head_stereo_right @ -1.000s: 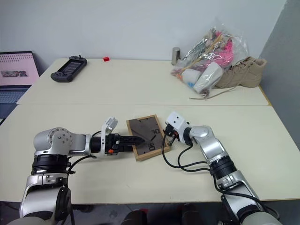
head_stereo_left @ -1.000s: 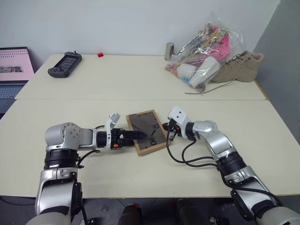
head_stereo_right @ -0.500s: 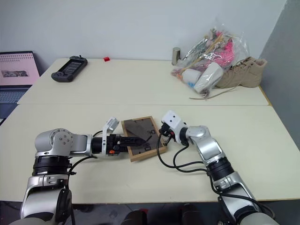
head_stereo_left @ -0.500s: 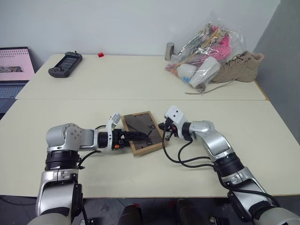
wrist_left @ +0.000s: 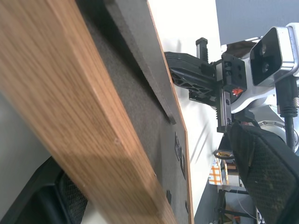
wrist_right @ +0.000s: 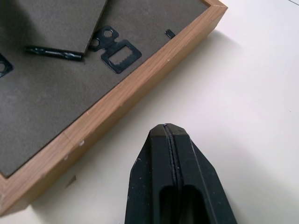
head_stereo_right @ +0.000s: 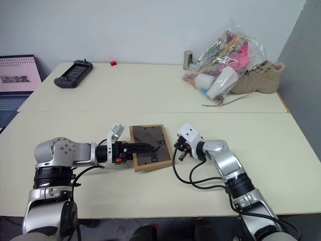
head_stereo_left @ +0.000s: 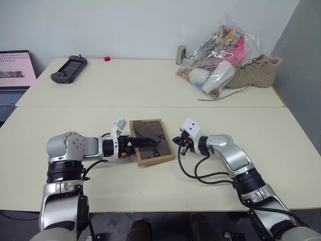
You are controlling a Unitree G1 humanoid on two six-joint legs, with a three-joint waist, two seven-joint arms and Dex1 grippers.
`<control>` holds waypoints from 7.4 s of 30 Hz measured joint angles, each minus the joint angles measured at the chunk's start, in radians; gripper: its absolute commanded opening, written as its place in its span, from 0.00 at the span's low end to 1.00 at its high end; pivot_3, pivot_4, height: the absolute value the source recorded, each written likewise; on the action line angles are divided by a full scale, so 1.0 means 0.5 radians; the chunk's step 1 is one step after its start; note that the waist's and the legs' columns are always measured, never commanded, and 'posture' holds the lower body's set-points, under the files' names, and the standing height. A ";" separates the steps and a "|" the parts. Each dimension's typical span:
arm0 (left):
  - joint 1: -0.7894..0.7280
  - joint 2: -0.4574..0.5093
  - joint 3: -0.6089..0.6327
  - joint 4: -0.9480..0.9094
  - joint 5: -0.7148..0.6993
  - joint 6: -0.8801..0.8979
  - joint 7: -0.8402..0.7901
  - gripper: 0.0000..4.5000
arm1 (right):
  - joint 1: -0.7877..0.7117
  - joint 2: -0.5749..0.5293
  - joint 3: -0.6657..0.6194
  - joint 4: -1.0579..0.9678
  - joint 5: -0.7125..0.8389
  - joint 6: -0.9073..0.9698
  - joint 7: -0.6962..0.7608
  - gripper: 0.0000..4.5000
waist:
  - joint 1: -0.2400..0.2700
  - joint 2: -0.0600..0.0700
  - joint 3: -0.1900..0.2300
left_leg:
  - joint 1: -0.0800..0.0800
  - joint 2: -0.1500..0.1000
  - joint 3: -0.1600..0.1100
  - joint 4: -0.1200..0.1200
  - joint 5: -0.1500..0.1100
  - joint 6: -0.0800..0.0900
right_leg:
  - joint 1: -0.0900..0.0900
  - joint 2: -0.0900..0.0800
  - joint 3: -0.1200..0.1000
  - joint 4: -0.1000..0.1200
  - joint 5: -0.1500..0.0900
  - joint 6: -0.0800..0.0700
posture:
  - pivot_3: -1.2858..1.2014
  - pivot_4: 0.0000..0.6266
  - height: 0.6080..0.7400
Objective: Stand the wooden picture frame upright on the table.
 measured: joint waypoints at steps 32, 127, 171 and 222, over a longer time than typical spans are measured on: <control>0.022 0.051 0.093 -0.118 -0.094 -0.036 0.037 0.28 | -0.087 -0.078 -0.121 0.145 0.065 -0.082 0.007 0.00 | 0.002 0.000 0.001 | -0.002 0.000 0.000 0.000 0.000 0.000 | -0.001 0.000 0.000 -0.003 0.000 0.000 | 0.52 0.24 1.00; 0.555 0.177 -0.266 -0.440 -2.427 -0.417 1.363 0.28 | -0.405 -0.442 -0.032 0.879 -1.659 -3.698 -1.164 0.74 | 0.015 -0.002 0.003 | 0.002 -0.001 0.002 0.001 0.004 -0.008 | 0.001 -0.003 0.004 -0.002 0.000 0.001 | 0.52 0.24 1.00; 0.736 0.914 -0.410 -1.359 0.170 -1.951 0.434 1.00 | -0.664 -0.263 -0.098 0.506 1.118 0.247 0.457 0.44 | 0.017 0.000 0.004 | -0.001 0.003 0.005 -0.002 -0.001 0.001 | -0.001 0.001 0.004 -0.009 -0.001 0.000 | 0.52 0.24 1.00; 1.005 0.674 -0.160 -1.527 0.297 -1.734 0.279 1.00 | -0.380 0.450 -0.523 1.124 0.678 -0.383 0.406 0.19 | -0.005 -0.002 0.003 | 0.000 0.005 0.004 -0.007 -0.001 0.002 | 0.000 0.002 0.002 -0.012 -0.001 0.000 | 0.52 0.24 1.00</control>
